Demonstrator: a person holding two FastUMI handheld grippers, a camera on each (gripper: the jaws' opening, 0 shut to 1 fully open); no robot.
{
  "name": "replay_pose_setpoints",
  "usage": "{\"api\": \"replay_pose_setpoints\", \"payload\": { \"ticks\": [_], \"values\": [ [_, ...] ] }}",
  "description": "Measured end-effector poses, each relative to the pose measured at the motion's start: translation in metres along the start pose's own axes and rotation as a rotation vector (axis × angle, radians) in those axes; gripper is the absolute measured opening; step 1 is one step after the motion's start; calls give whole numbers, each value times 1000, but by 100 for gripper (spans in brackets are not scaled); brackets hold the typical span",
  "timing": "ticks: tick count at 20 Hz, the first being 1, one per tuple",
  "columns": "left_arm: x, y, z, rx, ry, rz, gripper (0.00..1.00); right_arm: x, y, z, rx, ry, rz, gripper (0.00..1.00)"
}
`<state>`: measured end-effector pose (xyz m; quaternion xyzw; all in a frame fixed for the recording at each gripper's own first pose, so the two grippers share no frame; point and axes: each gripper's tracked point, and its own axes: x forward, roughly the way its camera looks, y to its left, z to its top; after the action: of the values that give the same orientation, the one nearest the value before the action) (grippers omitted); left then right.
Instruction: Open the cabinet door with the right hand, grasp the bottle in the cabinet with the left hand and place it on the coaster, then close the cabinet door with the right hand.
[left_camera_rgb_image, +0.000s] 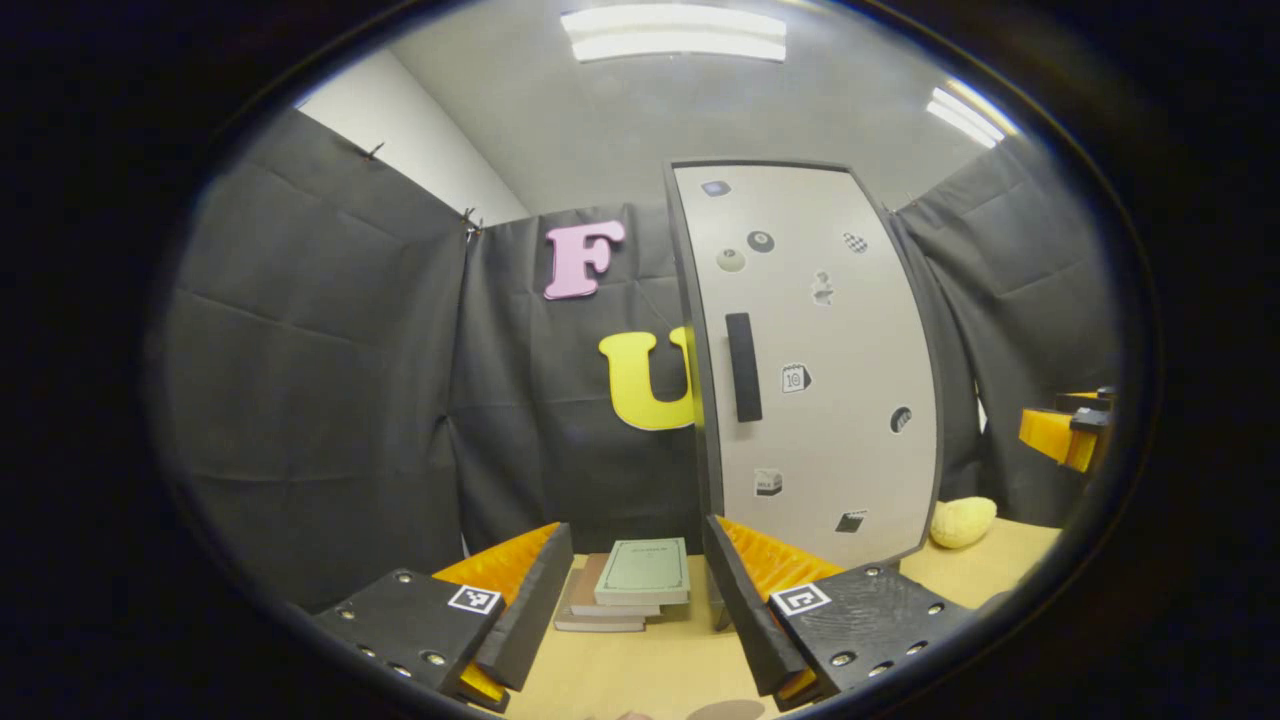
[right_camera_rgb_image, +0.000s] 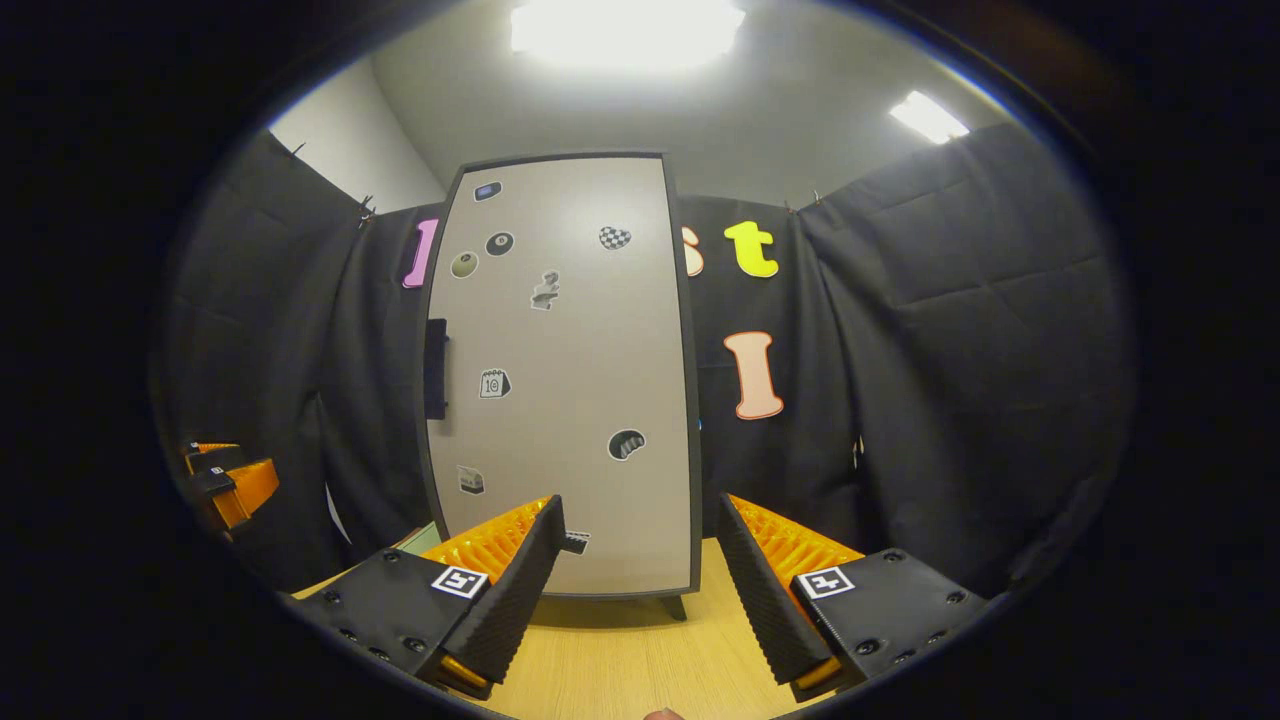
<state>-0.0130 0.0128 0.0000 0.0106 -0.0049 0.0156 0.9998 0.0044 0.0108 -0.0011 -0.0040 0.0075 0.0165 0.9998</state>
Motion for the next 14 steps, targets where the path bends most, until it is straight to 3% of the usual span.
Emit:
{"api": "replay_pose_setpoints", "payload": {
  "ticks": [7,14],
  "values": [
    [-2,21,-5,6,5,30,82,13,20,13,-6,-3,40,94],
    [-13,69,-17,6,21,101,80,49,64,46,-25,-15,122,96]
  ]
}}
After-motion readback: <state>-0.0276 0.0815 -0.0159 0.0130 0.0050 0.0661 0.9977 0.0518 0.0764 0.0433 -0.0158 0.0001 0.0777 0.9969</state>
